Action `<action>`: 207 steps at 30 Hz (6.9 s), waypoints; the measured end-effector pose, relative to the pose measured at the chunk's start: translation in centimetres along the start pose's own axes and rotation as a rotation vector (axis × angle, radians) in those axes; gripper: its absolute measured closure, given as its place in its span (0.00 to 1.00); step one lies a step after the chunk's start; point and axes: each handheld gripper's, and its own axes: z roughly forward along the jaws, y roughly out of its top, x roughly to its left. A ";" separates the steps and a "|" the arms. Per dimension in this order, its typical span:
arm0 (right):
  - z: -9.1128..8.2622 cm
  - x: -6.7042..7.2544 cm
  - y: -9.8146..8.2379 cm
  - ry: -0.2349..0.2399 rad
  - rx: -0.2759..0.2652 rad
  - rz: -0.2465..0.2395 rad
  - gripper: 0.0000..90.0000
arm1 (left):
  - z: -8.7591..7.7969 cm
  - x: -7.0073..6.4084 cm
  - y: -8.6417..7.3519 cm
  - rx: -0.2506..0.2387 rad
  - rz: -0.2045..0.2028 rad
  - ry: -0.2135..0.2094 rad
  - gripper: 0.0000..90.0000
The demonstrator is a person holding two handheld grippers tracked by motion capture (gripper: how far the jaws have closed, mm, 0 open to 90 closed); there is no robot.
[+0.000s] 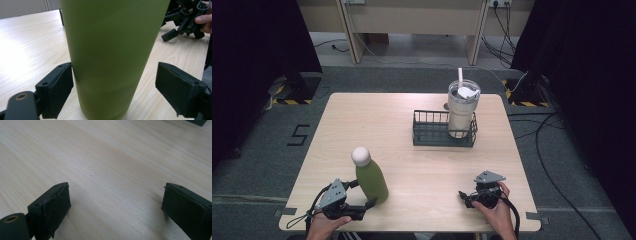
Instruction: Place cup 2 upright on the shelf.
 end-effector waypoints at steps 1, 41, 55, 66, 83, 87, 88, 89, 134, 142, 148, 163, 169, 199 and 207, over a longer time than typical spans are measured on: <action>0.0 0.0 0.0 0.000 0.000 0.000 0.09 | 0.1 0.0 0.0 -0.001 0.000 0.001 0.16; 0.0 0.0 0.0 0.001 0.001 0.000 0.09 | 3.6 0.6 -0.1 0.000 0.021 0.010 0.21; 0.0 0.0 0.0 0.001 0.001 -0.001 0.09 | 3.9 0.9 0.3 -0.009 0.030 0.036 0.23; 0.0 0.0 0.0 0.001 0.001 0.000 0.09 | 3.8 0.9 0.8 -0.021 0.026 0.034 0.23; 0.0 0.0 0.0 0.001 0.001 -0.001 0.09 | 3.5 1.3 1.8 -0.021 0.018 0.036 0.23; 0.0 0.0 0.0 0.001 0.001 -0.001 0.09 | 3.5 1.4 2.2 -0.022 0.021 0.036 0.23; 0.0 0.0 0.0 0.001 0.002 0.000 0.09 | 3.5 1.4 2.3 -0.021 0.022 0.036 0.23; 0.0 0.0 0.0 0.001 0.002 -0.001 0.09 | 3.5 1.4 2.3 -0.021 0.022 0.036 0.23; 0.0 0.0 0.0 0.001 0.002 -0.001 0.09 | 5.5 3.1 6.5 -0.020 0.026 0.026 0.23; 0.0 0.0 0.0 0.002 0.002 -0.001 0.09 | 6.5 3.3 8.0 -0.030 0.034 0.019 0.23; 0.0 0.0 0.0 0.002 0.002 -0.001 0.09 | 6.9 3.4 9.3 -0.033 0.051 0.018 0.23; 0.0 0.0 0.0 0.002 0.003 -0.001 0.09 | 9.0 3.8 11.6 -0.018 0.063 0.004 0.23; 0.0 0.0 0.0 0.002 0.002 -0.003 0.09 | 9.9 3.6 12.4 -0.024 0.067 -0.008 0.23; 0.0 0.0 0.0 0.005 0.004 -0.006 0.09 | 14.6 4.0 16.3 -0.022 0.093 -0.028 0.23; 0.0 0.0 0.0 0.006 0.005 -0.007 0.09 | 16.0 3.9 17.7 -0.025 0.090 -0.036 0.23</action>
